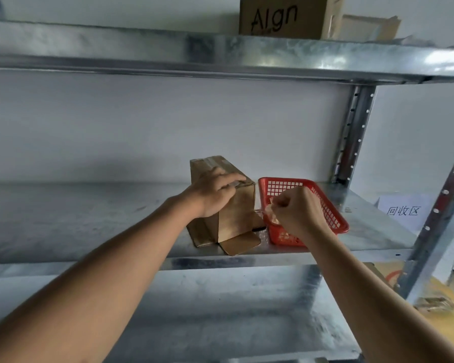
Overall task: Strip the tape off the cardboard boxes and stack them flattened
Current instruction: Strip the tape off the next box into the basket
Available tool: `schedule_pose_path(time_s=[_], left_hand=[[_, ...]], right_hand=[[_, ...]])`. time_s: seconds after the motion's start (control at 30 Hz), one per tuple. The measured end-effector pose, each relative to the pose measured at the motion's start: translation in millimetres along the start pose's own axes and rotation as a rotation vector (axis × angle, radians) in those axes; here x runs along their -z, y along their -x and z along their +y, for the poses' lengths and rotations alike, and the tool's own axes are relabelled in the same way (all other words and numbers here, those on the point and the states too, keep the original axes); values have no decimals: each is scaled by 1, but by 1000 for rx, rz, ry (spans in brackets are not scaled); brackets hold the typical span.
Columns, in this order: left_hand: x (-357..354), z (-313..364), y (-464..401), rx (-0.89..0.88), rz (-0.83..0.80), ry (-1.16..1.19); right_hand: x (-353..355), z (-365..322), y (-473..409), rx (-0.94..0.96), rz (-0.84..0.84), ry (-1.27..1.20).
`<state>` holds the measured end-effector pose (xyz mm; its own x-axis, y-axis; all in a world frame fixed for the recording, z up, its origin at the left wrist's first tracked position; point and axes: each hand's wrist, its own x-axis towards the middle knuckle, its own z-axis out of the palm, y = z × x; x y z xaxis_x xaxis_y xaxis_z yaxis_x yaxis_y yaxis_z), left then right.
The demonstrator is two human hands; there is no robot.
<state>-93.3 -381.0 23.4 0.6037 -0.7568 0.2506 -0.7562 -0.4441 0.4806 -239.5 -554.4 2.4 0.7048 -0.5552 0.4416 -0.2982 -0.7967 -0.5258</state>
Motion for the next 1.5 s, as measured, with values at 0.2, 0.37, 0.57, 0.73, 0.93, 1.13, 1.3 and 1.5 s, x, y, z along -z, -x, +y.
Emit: schedule_pose_path(time_s=[0.2, 0.37, 0.57, 0.73, 0.93, 1.13, 1.3, 1.5], left_hand=[[0, 7, -6, 37, 5, 6], [-6, 9, -9, 38, 12, 6], [-3, 5, -8, 40, -3, 39], [-7, 3, -13, 27, 19, 34], [-4, -9, -12, 38, -23, 73], [16, -24, -9, 158, -1, -135], [35, -35, 4, 135, 99, -286], [74, -48, 14, 130, -23, -363]], right_hand=[[9, 12, -12, 11, -328, 143], [8, 15, -9, 94, -316, 265], [14, 20, -12, 173, -468, 107], [8, 23, -8, 168, -346, 81], [3, 3, -5, 278, -182, -130], [-24, -35, -2, 403, -167, -42], [-54, -68, -13, 324, -238, 5], [-69, -74, -43, 350, -375, -146]])
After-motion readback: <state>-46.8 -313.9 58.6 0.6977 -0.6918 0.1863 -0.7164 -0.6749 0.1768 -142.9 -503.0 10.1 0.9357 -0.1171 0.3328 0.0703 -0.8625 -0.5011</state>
